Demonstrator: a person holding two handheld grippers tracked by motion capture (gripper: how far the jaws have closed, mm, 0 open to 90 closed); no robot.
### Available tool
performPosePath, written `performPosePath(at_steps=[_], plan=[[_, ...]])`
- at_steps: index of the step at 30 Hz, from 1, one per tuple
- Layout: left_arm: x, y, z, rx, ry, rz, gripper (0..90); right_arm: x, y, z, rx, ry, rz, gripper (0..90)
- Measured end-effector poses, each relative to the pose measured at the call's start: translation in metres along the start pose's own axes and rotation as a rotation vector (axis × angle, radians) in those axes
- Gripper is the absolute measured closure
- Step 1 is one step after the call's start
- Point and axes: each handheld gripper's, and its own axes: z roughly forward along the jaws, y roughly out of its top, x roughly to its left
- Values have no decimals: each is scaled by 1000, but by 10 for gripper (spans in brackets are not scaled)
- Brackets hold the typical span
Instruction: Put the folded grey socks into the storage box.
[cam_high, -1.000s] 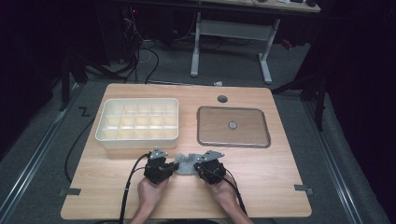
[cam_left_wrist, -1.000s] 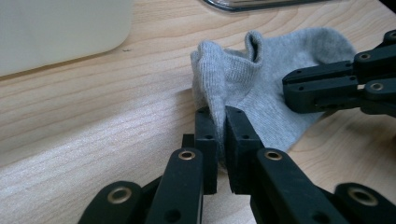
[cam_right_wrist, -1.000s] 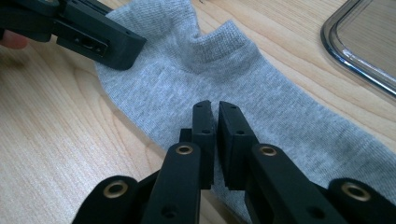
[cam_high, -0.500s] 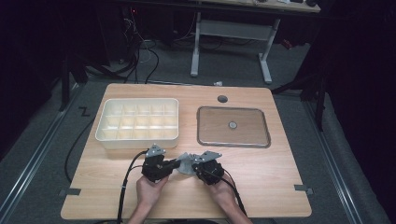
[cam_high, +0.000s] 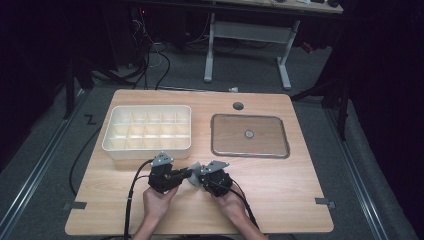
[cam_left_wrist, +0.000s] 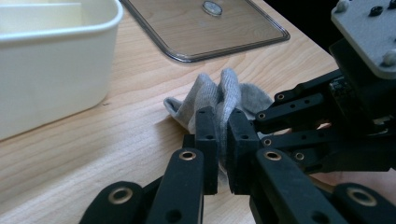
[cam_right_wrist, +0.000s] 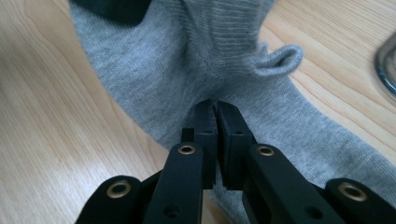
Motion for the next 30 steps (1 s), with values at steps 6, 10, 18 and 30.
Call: performPosePath(at_steps=[6, 10, 18, 30], plan=[[2, 2, -2, -7, 2, 7, 852, 1, 6, 7, -2, 32, 5, 873], [3, 3, -4, -13, -6, 0, 852, 4, 13, 12, 7, 41, -9, 874], [0, 6, -2, 15, 7, 37, 856, 5, 17, 17, -2, 61, 13, 872], [1, 8, -4, 50, 69, 39, 856, -1, 17, -7, -52, 71, 49, 766]])
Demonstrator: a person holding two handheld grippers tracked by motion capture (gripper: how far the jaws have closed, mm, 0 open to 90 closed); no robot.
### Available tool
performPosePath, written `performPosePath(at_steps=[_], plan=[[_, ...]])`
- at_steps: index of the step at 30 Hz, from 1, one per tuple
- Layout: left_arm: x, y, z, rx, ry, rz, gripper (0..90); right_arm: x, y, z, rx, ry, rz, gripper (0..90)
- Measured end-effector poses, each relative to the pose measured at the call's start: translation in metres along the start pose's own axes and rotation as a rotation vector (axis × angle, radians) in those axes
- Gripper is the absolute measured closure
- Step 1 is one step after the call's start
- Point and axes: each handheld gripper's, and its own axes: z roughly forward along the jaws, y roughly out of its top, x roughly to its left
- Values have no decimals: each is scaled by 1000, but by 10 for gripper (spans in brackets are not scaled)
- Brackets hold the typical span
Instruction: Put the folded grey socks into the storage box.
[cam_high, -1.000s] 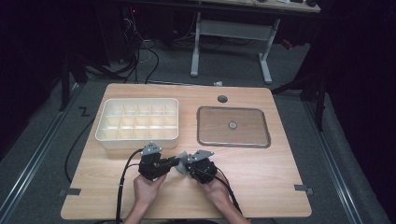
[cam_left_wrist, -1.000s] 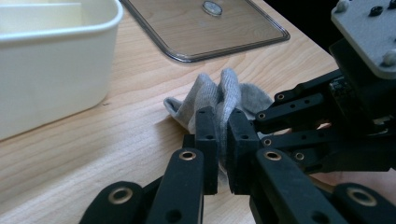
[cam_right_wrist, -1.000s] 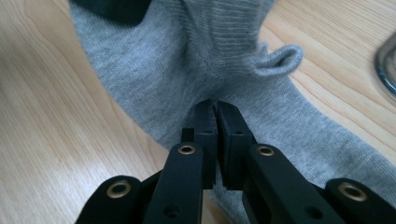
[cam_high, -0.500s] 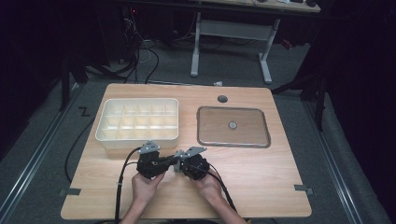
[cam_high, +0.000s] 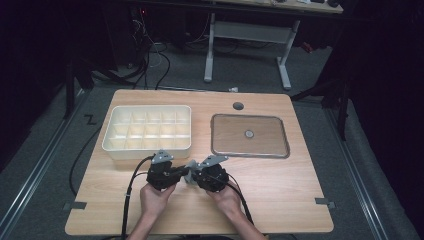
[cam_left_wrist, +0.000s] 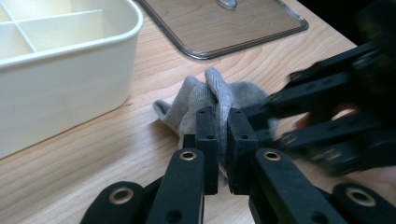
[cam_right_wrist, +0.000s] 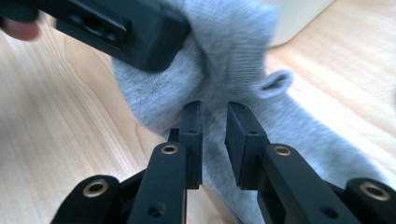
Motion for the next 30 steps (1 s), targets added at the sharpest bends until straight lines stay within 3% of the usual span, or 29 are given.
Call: performPosePath(at_steps=[3, 4, 5, 6, 7, 9, 13, 20, 30], plan=[[0, 0, 0, 4, 13, 0, 856, -7, -2, -21, -29, -72, 10, 746], [0, 0, 0, 4, 13, 0, 856, -7, -2, -21, -29, -72, 10, 746], [0, 0, -1, 6, 16, 0, 856, -13, -4, -30, -40, -109, 17, 727], [0, 0, -1, 6, 16, 0, 856, -13, -4, -30, -40, -109, 17, 727], [0, 0, -1, 6, 19, 0, 856, -21, -7, -38, -47, -144, 37, 719], [-1, -1, 0, 6, 22, -2, 856, -29, -11, -44, -49, -164, 68, 710], [-1, -1, 0, 7, 23, -4, 856, -36, -18, -45, -48, -166, 106, 696], [-3, 0, 0, 5, 25, 1, 856, -42, -27, -29, -12, -144, 160, 652], [-9, 2, 3, 5, 16, 20, 853, -44, -32, -19, 27, -108, 160, 791]])
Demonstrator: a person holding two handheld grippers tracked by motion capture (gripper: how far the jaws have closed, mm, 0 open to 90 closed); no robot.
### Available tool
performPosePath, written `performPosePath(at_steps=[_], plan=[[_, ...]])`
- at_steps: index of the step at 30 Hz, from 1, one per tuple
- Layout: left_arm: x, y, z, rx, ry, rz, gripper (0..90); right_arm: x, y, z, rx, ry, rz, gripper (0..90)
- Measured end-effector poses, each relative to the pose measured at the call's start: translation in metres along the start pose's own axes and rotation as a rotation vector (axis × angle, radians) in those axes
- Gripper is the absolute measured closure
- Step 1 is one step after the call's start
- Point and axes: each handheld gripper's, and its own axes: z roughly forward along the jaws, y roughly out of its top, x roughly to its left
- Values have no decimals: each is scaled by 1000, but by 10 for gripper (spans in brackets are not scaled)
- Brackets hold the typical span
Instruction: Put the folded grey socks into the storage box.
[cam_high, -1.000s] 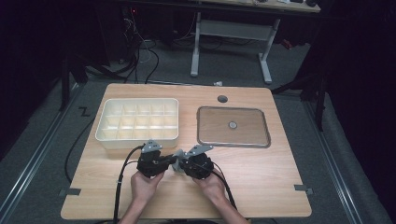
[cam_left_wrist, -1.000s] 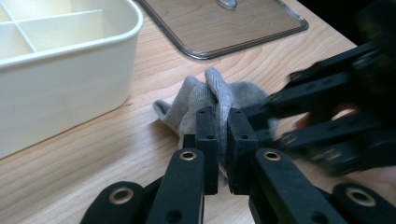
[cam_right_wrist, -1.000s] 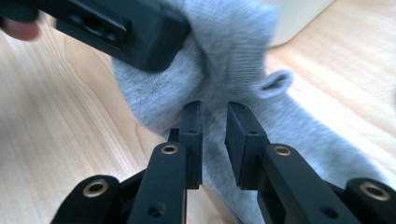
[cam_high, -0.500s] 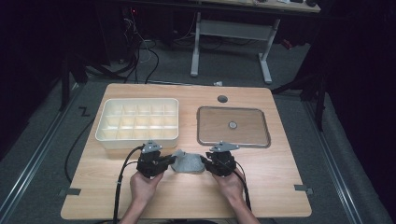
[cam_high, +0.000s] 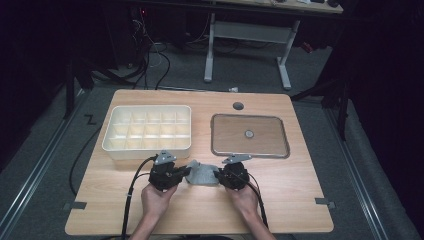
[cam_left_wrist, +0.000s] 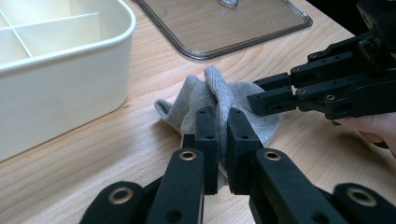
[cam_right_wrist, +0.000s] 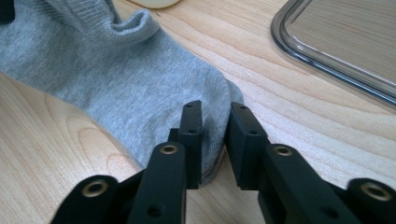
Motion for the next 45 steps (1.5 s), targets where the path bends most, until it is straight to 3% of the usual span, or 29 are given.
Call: performPosePath(at_steps=[3, 14, 45], plan=[[-2, 1, 1, 3, -3, 7, 853, 1, 0, 3, 0, 0, -23, 813], [-11, 10, 10, 13, -41, 40, 851, 2, 0, 7, -14, 25, -28, 821], [-16, 8, 43, 100, -79, 80, 849, 16, 5, 18, -27, 98, -53, 821]])
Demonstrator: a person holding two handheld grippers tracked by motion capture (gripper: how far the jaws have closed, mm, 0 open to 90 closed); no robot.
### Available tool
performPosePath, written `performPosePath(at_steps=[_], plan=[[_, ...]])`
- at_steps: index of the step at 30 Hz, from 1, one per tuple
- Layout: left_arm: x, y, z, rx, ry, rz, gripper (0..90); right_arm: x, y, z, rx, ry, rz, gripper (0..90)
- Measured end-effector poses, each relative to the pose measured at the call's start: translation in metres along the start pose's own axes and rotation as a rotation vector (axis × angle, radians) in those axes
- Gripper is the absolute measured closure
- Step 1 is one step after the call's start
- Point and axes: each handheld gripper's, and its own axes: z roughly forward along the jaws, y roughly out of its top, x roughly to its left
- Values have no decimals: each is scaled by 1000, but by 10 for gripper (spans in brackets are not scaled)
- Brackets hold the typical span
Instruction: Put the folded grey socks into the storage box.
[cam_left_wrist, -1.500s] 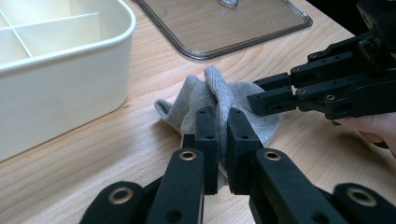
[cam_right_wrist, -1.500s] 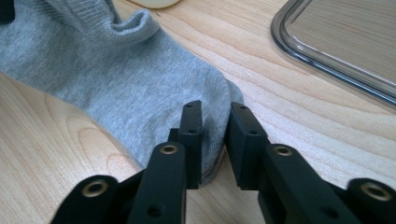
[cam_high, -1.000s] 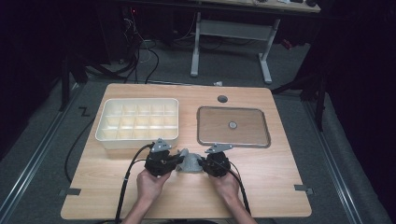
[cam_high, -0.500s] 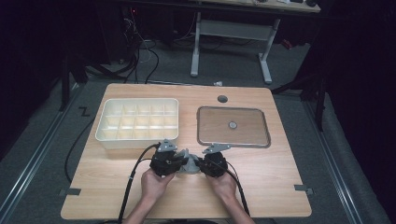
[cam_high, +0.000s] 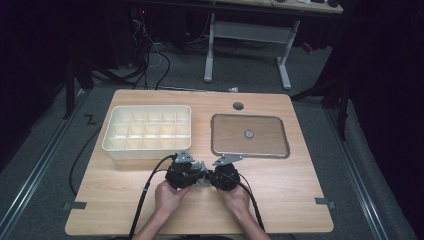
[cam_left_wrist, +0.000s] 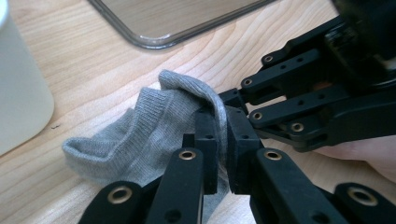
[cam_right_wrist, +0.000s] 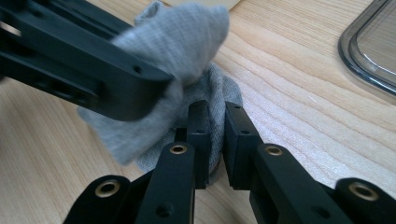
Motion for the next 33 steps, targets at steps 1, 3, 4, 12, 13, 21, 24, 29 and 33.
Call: performPosePath(at_steps=[1, 3, 4, 12, 13, 21, 24, 29, 33], plan=[[0, 0, 0, 0, 0, 0, 849, 0, 0, 0, 0, 0, 0, 821], [1, -1, 3, 8, 5, 1, 849, 0, 0, 0, 0, 2, 5, 820], [1, -1, 4, 13, 8, 8, 849, 0, 0, 0, -2, 1, 2, 819], [7, -8, 10, 38, 24, -8, 850, 0, -1, -2, 15, -11, 11, 725], [10, -12, 12, 35, 16, -22, 850, -1, -2, -4, 6, -21, 17, 679], [11, -13, 15, 36, 18, -8, 851, 1, -7, -20, -16, -35, 16, 719], [11, -12, 16, 34, 18, -7, 851, 2, -8, -18, -14, -25, 3, 804], [13, -10, 17, 46, 10, -4, 849, 3, -9, -11, -8, -29, -11, 866], [13, -9, 18, 47, 10, 12, 837, 3, -8, -10, -4, -27, -13, 865]])
